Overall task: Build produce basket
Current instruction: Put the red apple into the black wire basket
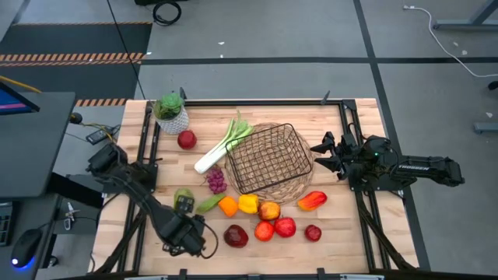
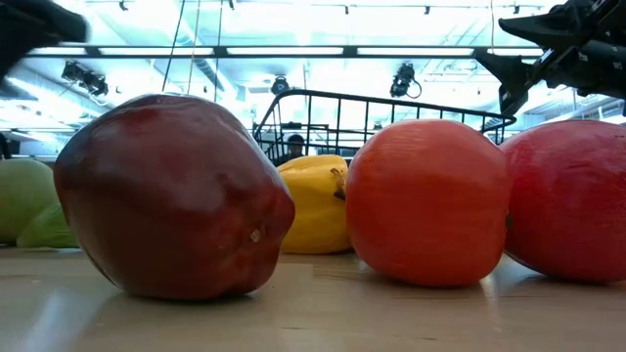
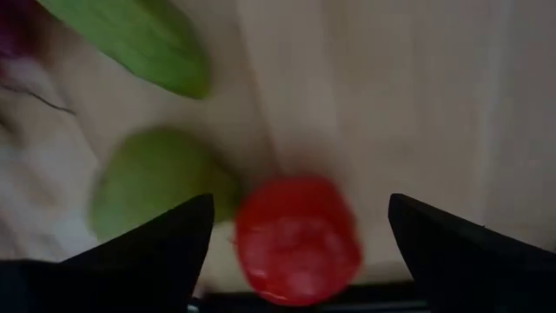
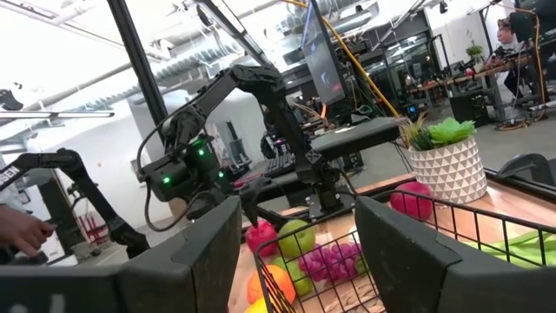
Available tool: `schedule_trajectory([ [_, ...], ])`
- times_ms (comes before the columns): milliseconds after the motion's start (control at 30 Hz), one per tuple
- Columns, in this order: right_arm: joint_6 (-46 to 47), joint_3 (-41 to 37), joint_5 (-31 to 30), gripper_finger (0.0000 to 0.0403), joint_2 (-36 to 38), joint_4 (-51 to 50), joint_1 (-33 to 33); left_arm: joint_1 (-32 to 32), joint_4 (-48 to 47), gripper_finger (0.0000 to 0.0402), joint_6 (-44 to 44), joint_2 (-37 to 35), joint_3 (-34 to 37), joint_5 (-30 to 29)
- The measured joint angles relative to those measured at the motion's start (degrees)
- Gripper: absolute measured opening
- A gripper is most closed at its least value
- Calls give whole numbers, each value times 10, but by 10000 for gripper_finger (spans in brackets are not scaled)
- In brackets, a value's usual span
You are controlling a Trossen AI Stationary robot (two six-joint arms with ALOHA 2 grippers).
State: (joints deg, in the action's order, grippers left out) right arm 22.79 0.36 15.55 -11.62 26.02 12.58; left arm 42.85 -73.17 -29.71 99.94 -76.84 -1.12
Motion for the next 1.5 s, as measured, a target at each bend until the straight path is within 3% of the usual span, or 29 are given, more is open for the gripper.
schedule_trajectory([
  [267,0,0,0,231,0,0,0,26,-24,353,-152,0,0,35],
  [567,0,0,0,231,0,0,0,35,-23,352,-174,-13,29,28],
  [767,0,0,0,231,0,0,0,20,-22,352,-129,-37,45,14],
  [1100,0,0,0,231,0,0,0,18,-12,352,80,-40,45,21],
  [1333,0,0,0,231,0,0,0,9,49,352,102,-40,74,53],
  [1500,0,0,0,231,0,0,0,20,65,352,140,-39,99,18],
])
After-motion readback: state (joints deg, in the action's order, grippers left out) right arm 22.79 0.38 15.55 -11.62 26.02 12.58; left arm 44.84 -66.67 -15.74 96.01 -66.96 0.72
